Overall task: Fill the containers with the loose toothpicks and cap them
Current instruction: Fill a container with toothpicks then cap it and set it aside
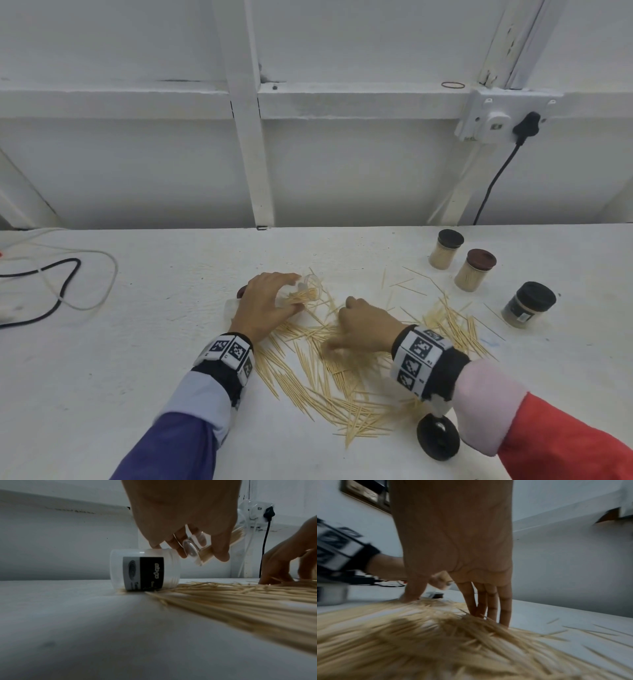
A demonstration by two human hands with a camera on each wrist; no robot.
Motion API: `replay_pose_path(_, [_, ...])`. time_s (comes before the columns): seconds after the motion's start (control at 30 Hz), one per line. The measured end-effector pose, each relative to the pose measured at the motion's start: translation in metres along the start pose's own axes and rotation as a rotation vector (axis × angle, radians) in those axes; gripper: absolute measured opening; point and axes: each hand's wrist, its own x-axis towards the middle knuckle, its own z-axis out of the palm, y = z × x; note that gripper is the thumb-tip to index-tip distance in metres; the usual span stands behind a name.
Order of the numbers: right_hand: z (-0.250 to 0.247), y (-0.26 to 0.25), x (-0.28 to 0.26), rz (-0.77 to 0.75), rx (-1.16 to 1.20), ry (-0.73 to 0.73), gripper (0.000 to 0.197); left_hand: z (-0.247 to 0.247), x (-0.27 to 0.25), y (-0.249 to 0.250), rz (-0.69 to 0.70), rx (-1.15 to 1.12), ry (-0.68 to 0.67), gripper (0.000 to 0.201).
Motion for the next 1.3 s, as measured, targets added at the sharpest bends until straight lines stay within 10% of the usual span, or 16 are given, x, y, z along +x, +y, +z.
replay_pose_path(0.13, [0.014, -0.012, -0.012, -0.054, -0.053, 0.053, 0.087, -0.001, -0.001, 0.0, 0.001, -0.003, -0.006, 0.065])
replay_pose_path(0.87, [0.005, -0.001, -0.009, 0.005, -0.029, 0.062, 0.005, -0.003, -0.003, 0.005, -0.073, -0.047, -0.069, 0.059])
replay_pose_path(1.3, [0.009, -0.002, -0.004, 0.0, -0.01, -0.015, 0.006, -0.004, -0.003, 0.005, -0.102, -0.051, -0.114, 0.061])
